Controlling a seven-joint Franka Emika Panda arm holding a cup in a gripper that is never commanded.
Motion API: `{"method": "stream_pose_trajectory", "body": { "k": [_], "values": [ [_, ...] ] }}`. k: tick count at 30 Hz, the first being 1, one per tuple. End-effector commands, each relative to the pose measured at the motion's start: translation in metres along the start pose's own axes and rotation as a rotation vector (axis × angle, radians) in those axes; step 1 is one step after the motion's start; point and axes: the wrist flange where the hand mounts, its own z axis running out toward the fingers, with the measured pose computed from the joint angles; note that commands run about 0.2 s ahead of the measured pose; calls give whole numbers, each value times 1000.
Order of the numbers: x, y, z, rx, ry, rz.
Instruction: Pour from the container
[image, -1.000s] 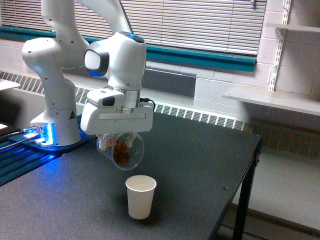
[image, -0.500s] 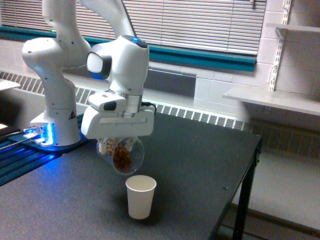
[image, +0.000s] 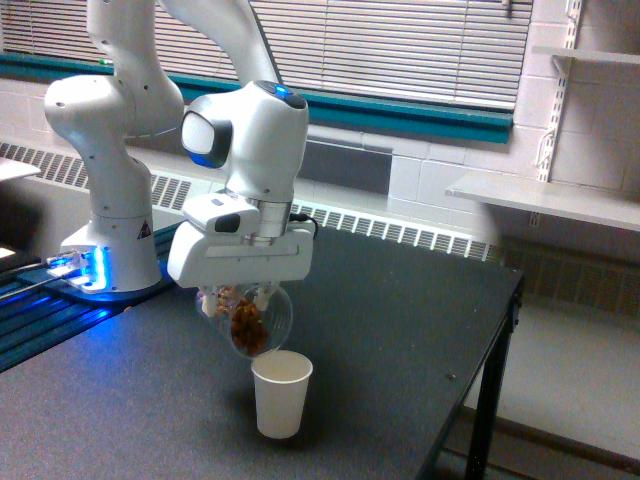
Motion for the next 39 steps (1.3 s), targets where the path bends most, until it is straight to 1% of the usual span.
{"method": "stream_pose_trajectory", "body": {
  "k": [1,4,7,13,23,32,35,39],
  "values": [
    [-2,-14,-5,-6,5,-36],
    [-3,-17,-5,-17,7,-49],
    [-5,-20,-5,-26,-2,-60],
    [-6,-23,-5,-48,4,-87],
    [-2,-20,-7,-74,2,-82],
    [0,-14,-6,-98,-25,-68],
    [-1,-14,-6,-92,-47,-69],
    [1,-15,-9,-92,-38,-69]
  ]
}}
